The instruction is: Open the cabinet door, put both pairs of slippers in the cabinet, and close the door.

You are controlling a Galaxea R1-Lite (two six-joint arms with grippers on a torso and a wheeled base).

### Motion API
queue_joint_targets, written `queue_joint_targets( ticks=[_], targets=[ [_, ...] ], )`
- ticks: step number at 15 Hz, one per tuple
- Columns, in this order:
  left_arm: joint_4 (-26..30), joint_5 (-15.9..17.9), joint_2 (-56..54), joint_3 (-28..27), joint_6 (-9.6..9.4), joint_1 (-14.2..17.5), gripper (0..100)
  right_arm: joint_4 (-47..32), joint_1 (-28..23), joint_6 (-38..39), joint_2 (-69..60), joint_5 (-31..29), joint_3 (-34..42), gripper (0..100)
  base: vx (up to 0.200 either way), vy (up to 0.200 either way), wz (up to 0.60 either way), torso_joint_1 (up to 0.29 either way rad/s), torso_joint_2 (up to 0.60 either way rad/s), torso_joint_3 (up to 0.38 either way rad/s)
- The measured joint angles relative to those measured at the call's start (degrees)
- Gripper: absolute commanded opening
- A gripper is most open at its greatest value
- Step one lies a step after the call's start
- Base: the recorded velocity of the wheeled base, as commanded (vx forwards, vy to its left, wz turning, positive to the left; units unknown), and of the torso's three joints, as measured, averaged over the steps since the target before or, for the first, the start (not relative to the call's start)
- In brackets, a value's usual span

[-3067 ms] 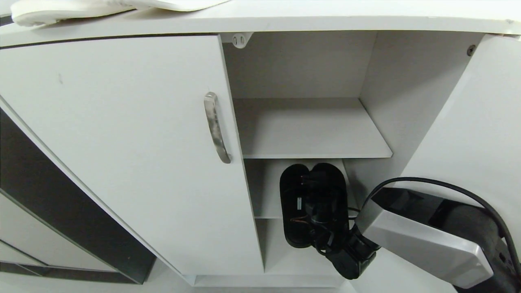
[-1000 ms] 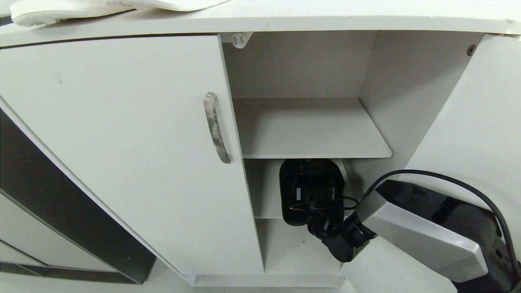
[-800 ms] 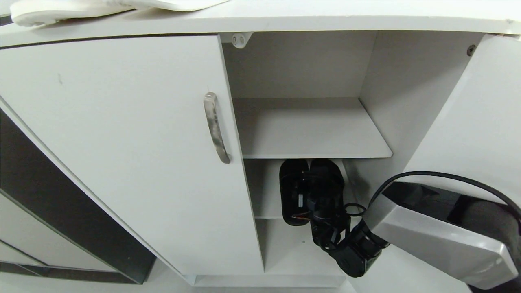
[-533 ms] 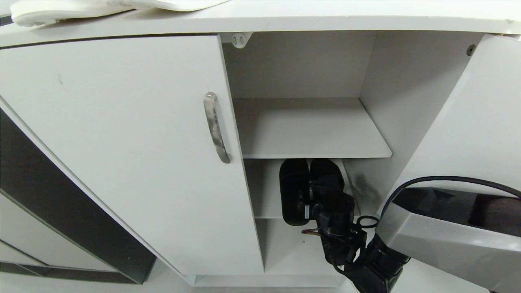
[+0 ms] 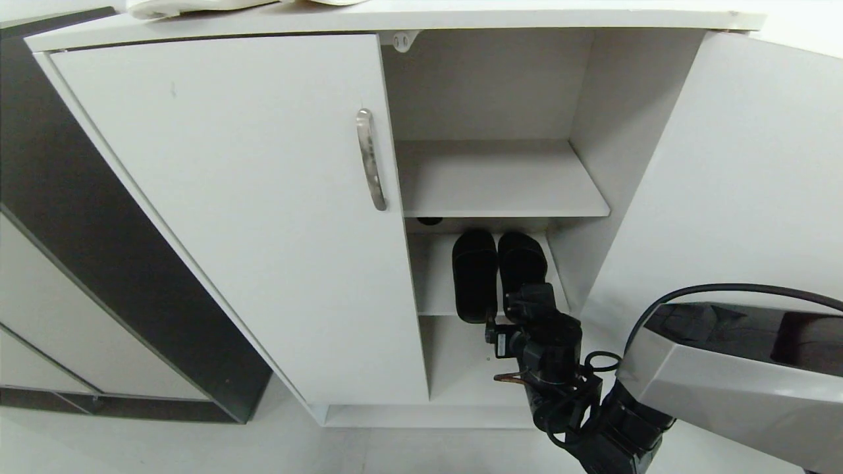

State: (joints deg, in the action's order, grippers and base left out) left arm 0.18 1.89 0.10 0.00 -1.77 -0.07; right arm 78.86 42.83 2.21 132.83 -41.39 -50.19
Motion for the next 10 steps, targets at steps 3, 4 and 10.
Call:
queue_joint_targets(
  ticks=[3,4,10],
  targets=[
    [0.0,0.0,0.0,0.0,0.0,0.0,0,0.5,0.0,0.0,0.0,0.0,0.5,100,0.0,0.0,0.0,0.0,0.0,0.0],
    [0.0,0.0,0.0,0.0,0.0,0.0,0,1.1,0.0,0.0,0.0,0.0,0.7,100,0.0,0.0,0.0,0.0,0.0,0.0],
    [0.0,0.0,0.0,0.0,-0.09,0.0,0,2.2,0.0,-0.1,0.4,0.0,0.9,100,0.0,0.0,0.0,0.0,0.0,0.0]
  ],
)
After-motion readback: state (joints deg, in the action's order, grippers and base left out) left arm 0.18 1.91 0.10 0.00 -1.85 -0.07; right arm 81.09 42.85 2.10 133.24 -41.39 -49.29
